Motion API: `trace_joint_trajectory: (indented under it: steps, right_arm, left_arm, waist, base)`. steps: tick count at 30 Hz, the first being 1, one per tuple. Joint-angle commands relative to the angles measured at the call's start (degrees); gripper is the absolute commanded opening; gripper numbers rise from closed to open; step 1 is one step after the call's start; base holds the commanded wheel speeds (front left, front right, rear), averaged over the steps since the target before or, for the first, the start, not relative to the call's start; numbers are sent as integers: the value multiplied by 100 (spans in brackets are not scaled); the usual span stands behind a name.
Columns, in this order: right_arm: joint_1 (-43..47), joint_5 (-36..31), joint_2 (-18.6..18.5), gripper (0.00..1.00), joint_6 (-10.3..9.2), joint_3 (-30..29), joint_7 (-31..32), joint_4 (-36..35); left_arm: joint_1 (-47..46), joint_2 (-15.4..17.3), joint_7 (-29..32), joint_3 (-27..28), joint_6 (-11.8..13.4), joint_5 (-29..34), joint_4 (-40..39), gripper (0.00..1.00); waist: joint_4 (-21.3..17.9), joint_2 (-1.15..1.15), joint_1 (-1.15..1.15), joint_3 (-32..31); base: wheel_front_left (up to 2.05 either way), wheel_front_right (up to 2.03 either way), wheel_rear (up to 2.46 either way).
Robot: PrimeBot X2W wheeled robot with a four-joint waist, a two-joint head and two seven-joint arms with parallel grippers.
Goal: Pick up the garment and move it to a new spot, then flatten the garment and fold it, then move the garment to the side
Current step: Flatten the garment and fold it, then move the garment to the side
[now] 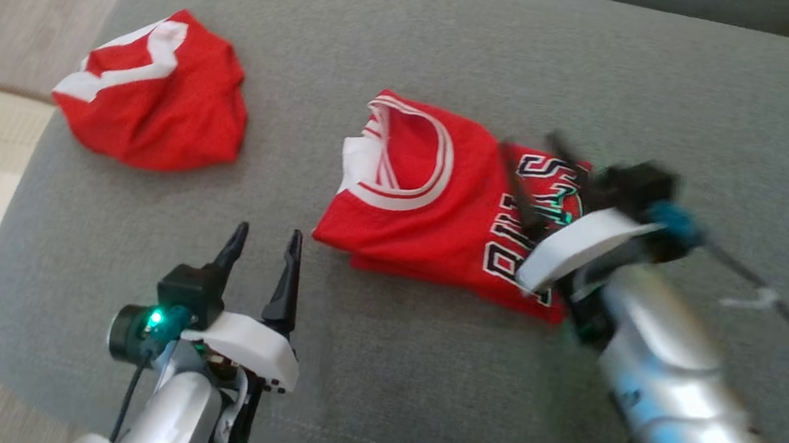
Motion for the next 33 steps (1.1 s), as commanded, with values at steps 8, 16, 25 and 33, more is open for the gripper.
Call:
trace_joint_trajectory:
  steps: [8, 16, 25, 33]
  right_arm:
    - [1078, -1420, 115, 100, 37, -2622, -77, -1350]
    - [1872, -1750, 151, 100, 37, -3340, -78, -1819]
    - [2451, -1556, 152, 100, 37, -3318, -78, -1930]
    - [2704, -1374, 153, 100, 37, -3180, -78, -1939]
  left_arm:
    - [-73, 48, -70, 472, 28, 229, -221, 100]
    - [46, 48, -70, 716, -10, 353, -175, 100]
    - [310, 48, -70, 932, 14, 526, -110, 100]
    - [584, 48, -70, 1085, 33, 634, -95, 100]
  waist:
    - [-442, 0, 0, -209]
    - [-725, 0, 0, -360]
    - [-945, 0, 0, -659]
    - [-1076, 0, 0, -833]
  base:
    - [0, 0, 0]
    - [0, 0, 0]
    - [0, 0, 0]
    - [0, 0, 0]
